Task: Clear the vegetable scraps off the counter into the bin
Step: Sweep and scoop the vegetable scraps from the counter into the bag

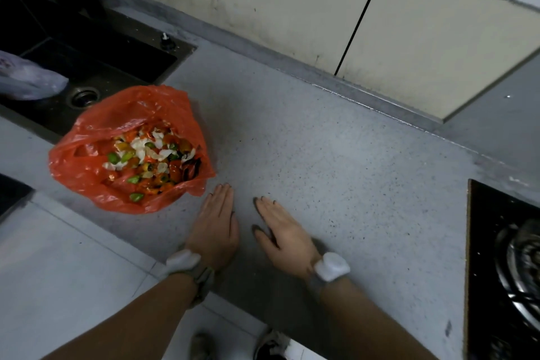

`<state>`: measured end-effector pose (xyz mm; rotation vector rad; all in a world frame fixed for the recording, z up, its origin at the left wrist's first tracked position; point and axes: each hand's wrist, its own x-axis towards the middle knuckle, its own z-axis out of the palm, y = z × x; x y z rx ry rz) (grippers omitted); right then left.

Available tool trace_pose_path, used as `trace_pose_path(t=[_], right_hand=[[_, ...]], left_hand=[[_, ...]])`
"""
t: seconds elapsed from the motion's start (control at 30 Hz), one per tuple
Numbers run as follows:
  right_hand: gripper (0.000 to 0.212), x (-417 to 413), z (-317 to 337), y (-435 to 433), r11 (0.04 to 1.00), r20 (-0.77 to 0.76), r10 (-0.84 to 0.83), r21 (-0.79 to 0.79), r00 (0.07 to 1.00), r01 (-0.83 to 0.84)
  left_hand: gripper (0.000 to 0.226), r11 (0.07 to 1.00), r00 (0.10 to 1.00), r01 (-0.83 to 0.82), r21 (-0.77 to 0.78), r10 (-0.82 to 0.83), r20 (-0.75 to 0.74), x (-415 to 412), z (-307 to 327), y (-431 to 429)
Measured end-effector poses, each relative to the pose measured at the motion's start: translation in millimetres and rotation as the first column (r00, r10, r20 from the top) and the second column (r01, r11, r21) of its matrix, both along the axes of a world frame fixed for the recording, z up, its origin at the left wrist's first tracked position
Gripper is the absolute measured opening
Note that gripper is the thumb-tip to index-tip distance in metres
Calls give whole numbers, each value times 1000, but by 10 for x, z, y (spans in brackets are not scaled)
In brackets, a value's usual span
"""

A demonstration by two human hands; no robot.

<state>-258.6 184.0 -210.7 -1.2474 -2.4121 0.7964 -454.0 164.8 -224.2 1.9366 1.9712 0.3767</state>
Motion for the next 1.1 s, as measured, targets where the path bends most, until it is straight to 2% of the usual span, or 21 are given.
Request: trace_pose_path(t=[0.07, 0.1, 0.13, 0.2, 0.23, 0.27, 0.33, 0.47, 0.57, 0.63, 0.77, 0.87, 1.03, 1.1], right_hand=[[49, 122, 28, 23, 993, -166, -107, -60, 980, 98], [41, 171, 30, 57, 968, -263, -250, -96, 932, 233], [33, 212, 15, 111, 904, -349, -428, -165, 834, 395], [25, 253, 9, 241, 706, -451, -703, -346, 550, 618], [25, 201, -9, 274, 630, -461, -767, -409, 446, 660], [25, 132, -26, 304, 592, -463, -793, -437, 395, 677], [25, -48, -36, 328, 585, -451, -799, -428, 398, 689], [24, -332, -73, 349, 629, -453, -767, -392, 454, 672], [25, -340, -65, 327, 753, -444, -658, -390, 608, 530], [26, -293, -53, 293, 799, -455, -595, -429, 663, 422], [26, -227, -28, 217, 807, -475, -549, -516, 688, 287], [26, -238, -37, 104, 800, -468, -546, -537, 695, 267], [28, -287, -38, -203, 792, -441, -549, -546, 709, 274], [29, -310, -30, -370, 787, -432, -564, -540, 703, 299]], left_hand=[[62, 1000, 1000, -1, -15, 2, 19, 1, -24, 10], [62, 1000, 1000, -4, -5, 4, 25, 1, -29, 9], [62, 1000, 1000, -4, 13, 4, 24, -8, -37, 0], [62, 999, 1000, 4, 34, -4, 14, -5, -38, 16], [62, 999, 1000, 10, 31, -10, 9, -21, -73, 2], [63, 999, 1000, 15, 33, -15, 4, -20, -86, -1], [65, 999, 1000, 18, 45, -18, 3, -21, -89, 10], [66, 997, 1000, 23, 68, -24, 7, -11, -104, 2], [69, 997, 998, 12, 77, -17, 63, 2, -83, -18], [71, 997, 993, 11, 81, -21, 119, -15, -59, -48], [63, 997, 962, 15, 74, -35, 271, -110, -50, -102], [53, 998, 908, -13, 58, -13, 419, -157, -62, -194], [47, 992, 819, -73, 106, -1, 573, -168, 57, -443], [47, 994, 758, -96, 59, 35, 652, -174, 135, -587]])
